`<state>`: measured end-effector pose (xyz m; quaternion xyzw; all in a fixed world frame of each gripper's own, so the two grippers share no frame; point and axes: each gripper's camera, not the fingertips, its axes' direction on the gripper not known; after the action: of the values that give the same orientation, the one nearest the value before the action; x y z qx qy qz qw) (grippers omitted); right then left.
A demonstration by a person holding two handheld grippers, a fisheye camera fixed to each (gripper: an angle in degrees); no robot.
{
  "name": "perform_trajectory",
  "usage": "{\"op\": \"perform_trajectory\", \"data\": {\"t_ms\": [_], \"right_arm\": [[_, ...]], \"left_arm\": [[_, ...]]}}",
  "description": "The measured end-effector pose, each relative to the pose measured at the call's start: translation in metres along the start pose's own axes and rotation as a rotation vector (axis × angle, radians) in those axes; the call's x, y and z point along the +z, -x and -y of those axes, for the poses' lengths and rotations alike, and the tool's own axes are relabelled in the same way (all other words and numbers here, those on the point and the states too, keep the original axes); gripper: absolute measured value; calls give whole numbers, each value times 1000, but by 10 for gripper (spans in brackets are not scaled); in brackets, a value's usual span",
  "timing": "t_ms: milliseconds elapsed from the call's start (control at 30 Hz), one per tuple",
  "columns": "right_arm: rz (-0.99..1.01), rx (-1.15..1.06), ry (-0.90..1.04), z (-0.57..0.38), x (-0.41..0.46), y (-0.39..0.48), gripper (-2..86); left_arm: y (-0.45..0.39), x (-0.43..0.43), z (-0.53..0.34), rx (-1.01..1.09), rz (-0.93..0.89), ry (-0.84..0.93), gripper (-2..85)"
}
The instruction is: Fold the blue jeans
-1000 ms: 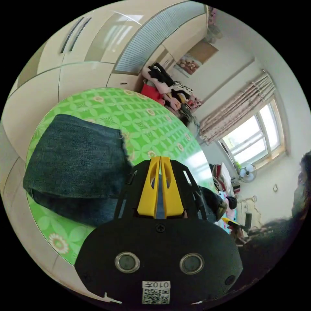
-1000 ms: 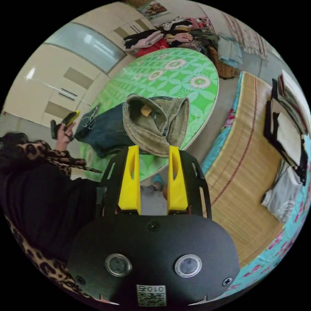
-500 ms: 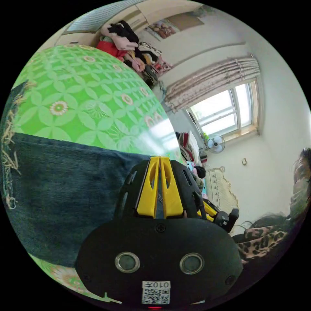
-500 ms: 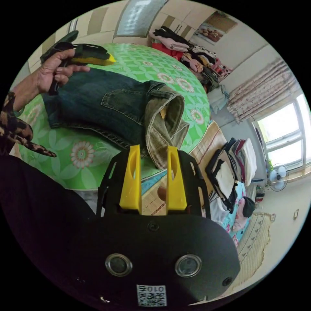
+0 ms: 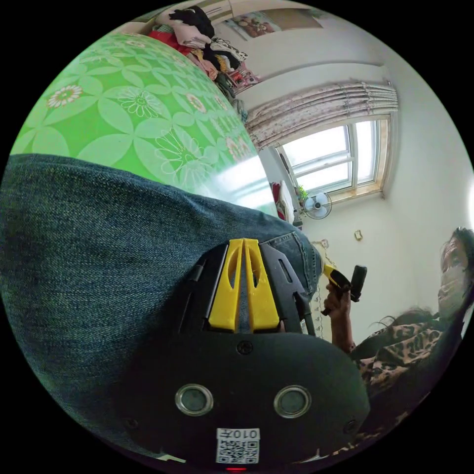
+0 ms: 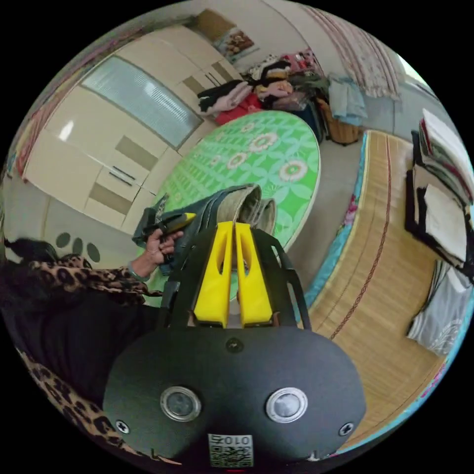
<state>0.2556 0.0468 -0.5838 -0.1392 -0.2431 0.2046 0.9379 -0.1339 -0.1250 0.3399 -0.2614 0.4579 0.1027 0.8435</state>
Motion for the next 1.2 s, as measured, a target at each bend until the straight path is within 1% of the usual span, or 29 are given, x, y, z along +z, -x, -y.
{"op": "perform_trajectory", "data": {"t_ms": [33, 67, 100, 133, 167, 200, 233, 267, 300, 400, 467, 533, 567, 600, 633, 667, 700, 767, 833, 867, 900, 933, 967, 1000, 1033, 1067, 1133, 1200], "right_arm": [[-54, -12, 60, 0, 8, -4, 27], [-184, 6, 137, -2, 19, -15, 28], [-261, 49, 150, -7, 21, -27, 27], [-261, 67, 134, -10, 19, -33, 27], [-195, 97, 77, -15, 12, -46, 27], [-60, 107, 9, -20, 3, -57, 28], [14, 103, -28, -21, -1, -61, 28], [133, 96, -95, -22, -7, -69, 30], [200, 96, -130, -18, -11, -76, 32], [309, 33, -206, 4, -15, -79, 33], [361, -1, -206, 23, -9, -75, 28], [358, -26, -122, 43, 7, -73, 26], [294, -18, -59, 52, 23, -76, 25], [175, 43, 47, 59, 42, -86, 24], [172, 36, 78, 61, 48, -90, 23], [237, 63, 66, 62, 47, -100, 24], [250, 72, 76, 64, 45, -105, 25], [217, 58, 68, 65, 40, -101, 27], [283, 77, 21, 61, 32, -103, 33], [347, 122, -24, 54, 24, -110, 39], [378, 154, -53, 46, 17, -119, 60], [370, 175, -55, 42, 15, -124, 77], [328, 222, -48, 34, 12, -131, 102], [287, 249, -42, 27, 11, -133, 118], [280, 257, -38, 24, 11, -133, 121], [298, 257, -15, 22, 16, -130, 126], [339, 220, 52, 26, 29, -118, 126], [232, 166, 102, 34, 45, -97, 99]], "left_arm": [[1, -2, 0, -2, -2, -5, 0], [0, -3, 0, -1, 1, -6, 0], [0, -4, 0, -1, 3, -7, -1], [0, -4, 0, -3, 2, -7, -1], [0, -5, 0, -1, 5, -8, -1], [0, -6, 0, 0, 6, -7, -1], [1, -7, 0, -5, 0, -8, -1], [1, -7, 0, -6, -1, -8, -1], [1, -8, 1, -6, -3, -7, 0], [1, -10, 1, -6, 1, -10, 0], [1, -12, 1, -7, -1, -11, 0], [2, -14, 1, -9, -4, -11, 0], [2, -14, 1, -9, -4, -11, 0], [2, -15, 2, -10, -6, -11, 0], [2, -16, 2, -11, -8, -11, 0], [2, -17, 2, -11, -8, -12, 0], [3, -18, 2, -12, -8, -12, 0], [4, -19, 3, -22, -19, -11, 0], [13, -23, 1, -103, -92, -4, 0], [14, -27, -1, -126, -133, -15, 0], [8, -43, -9, -100, -212, -90, 0], [-1, -61, -17, -64, -221, -151, 0], [-5, -70, -22, -54, -197, -171, 0], [-8, -85, -33, -47, -121, -201, -1], [-6, -97, -44, -59, -50, -215, -1], [-4, -102, -50, -78, -24, -218, -1], [4, -113, -70, -118, 19, -223, -1], [8, -109, -82, -141, 86, -183, -2]]}}
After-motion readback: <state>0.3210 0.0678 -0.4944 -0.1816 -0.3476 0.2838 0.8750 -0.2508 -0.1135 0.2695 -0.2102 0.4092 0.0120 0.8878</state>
